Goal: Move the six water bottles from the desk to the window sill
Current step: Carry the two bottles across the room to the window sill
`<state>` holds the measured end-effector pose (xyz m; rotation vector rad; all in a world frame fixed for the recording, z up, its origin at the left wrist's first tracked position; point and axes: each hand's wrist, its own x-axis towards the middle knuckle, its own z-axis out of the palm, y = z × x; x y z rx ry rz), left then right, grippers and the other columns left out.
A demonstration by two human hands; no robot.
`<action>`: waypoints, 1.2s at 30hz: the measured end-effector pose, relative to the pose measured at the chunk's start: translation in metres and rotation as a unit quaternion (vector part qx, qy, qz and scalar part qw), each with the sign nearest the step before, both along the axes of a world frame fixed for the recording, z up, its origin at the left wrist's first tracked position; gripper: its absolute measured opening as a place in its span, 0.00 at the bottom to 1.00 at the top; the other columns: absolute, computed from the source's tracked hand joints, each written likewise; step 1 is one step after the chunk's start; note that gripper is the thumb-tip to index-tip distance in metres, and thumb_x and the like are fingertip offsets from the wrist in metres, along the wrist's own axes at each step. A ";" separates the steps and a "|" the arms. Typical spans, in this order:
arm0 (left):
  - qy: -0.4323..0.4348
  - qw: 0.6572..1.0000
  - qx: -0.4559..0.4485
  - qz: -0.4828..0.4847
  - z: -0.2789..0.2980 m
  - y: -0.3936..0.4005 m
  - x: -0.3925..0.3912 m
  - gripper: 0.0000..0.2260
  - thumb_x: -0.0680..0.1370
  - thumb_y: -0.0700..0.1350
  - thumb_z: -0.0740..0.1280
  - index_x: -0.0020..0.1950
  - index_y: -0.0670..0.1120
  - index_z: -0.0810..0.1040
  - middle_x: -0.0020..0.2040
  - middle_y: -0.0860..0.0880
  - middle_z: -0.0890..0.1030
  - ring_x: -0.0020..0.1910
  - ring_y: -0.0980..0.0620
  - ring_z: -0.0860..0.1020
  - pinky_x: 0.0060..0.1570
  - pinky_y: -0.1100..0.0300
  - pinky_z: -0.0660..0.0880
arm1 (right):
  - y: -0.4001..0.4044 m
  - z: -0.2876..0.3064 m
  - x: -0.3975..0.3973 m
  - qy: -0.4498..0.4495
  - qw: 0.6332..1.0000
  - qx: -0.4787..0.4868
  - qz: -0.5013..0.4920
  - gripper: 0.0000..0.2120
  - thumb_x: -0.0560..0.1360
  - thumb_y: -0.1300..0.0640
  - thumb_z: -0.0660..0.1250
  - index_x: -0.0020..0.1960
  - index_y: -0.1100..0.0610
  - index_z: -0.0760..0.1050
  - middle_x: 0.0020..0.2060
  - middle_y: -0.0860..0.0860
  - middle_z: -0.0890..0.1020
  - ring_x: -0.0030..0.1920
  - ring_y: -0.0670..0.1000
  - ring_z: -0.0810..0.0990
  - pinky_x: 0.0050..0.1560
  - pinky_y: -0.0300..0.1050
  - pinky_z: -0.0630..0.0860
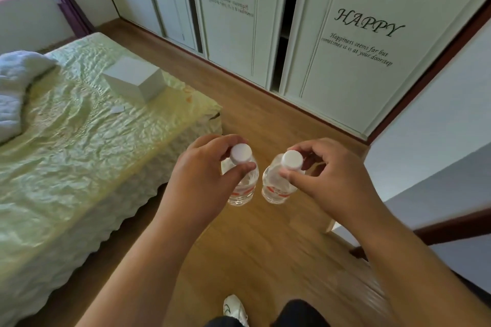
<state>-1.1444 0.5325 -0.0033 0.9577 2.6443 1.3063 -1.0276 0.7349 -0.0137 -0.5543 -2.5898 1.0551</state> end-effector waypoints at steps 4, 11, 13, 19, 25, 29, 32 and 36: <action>-0.006 1.000 -0.003 0.001 -0.008 0.000 -0.032 0.16 0.72 0.55 0.75 0.58 0.60 0.79 0.51 0.64 0.77 0.52 0.63 0.77 0.50 0.60 0.75 | 0.005 -0.006 -0.034 -0.008 1.000 -0.014 0.008 0.21 0.66 0.37 0.77 0.56 0.39 0.77 0.50 0.33 0.79 0.49 0.37 0.79 0.40 0.28 0.77; -0.018 0.999 -0.024 0.032 -0.024 0.028 -0.090 0.17 0.71 0.56 0.75 0.59 0.61 0.79 0.51 0.64 0.78 0.52 0.64 0.76 0.48 0.64 0.73 | 0.039 -0.021 -0.103 -0.011 0.999 -0.030 0.029 0.20 0.66 0.37 0.77 0.55 0.38 0.77 0.48 0.32 0.79 0.51 0.33 0.77 0.37 0.25 0.75; -0.024 0.999 -0.025 0.042 -0.027 0.042 -0.107 0.16 0.71 0.56 0.75 0.59 0.61 0.79 0.51 0.65 0.77 0.52 0.65 0.76 0.48 0.66 0.72 | 0.055 -0.026 -0.126 -0.016 0.999 -0.026 0.041 0.19 0.66 0.39 0.77 0.54 0.38 0.77 0.48 0.33 0.79 0.49 0.34 0.78 0.38 0.27 0.76; -0.022 0.996 -0.036 0.082 -0.019 0.101 -0.165 0.16 0.72 0.52 0.76 0.58 0.59 0.80 0.51 0.65 0.77 0.52 0.65 0.76 0.46 0.74 0.69 | 0.116 -0.023 -0.203 -0.019 0.996 -0.036 0.082 0.19 0.66 0.42 0.79 0.55 0.42 0.78 0.47 0.35 0.79 0.48 0.37 0.79 0.43 0.36 0.81; -0.014 0.993 0.002 0.117 -0.008 0.163 -0.217 0.16 0.71 0.50 0.77 0.57 0.58 0.81 0.51 0.64 0.78 0.52 0.67 0.76 0.48 0.77 0.67 | 0.179 -0.009 -0.275 -0.001 0.993 -0.024 0.119 0.19 0.66 0.43 0.79 0.54 0.43 0.79 0.46 0.38 0.80 0.46 0.40 0.79 0.42 0.38 0.81; -0.014 0.991 0.010 0.135 -0.006 0.193 -0.246 0.15 0.71 0.51 0.77 0.57 0.59 0.81 0.52 0.64 0.78 0.51 0.63 0.77 0.47 0.75 0.69 | 0.211 -0.005 -0.312 0.019 0.991 -0.039 0.125 0.17 0.67 0.44 0.80 0.52 0.39 0.77 0.46 0.37 0.79 0.48 0.38 0.78 0.42 0.35 0.80; -0.017 0.991 0.010 0.135 -0.005 0.209 -0.270 0.15 0.72 0.51 0.76 0.57 0.59 0.81 0.52 0.64 0.78 0.52 0.62 0.77 0.49 0.73 0.70 | 0.228 -0.004 -0.336 0.012 0.992 -0.038 0.120 0.17 0.67 0.44 0.79 0.52 0.39 0.77 0.46 0.35 0.79 0.48 0.38 0.78 0.41 0.35 0.80; -0.014 0.993 0.002 0.119 -0.010 0.225 -0.309 0.15 0.72 0.52 0.75 0.59 0.57 0.81 0.52 0.64 0.78 0.52 0.63 0.77 0.50 0.73 0.71 | 0.247 -0.009 -0.369 0.003 0.994 -0.030 0.107 0.17 0.66 0.44 0.79 0.52 0.40 0.78 0.44 0.36 0.79 0.47 0.37 0.78 0.39 0.35 0.79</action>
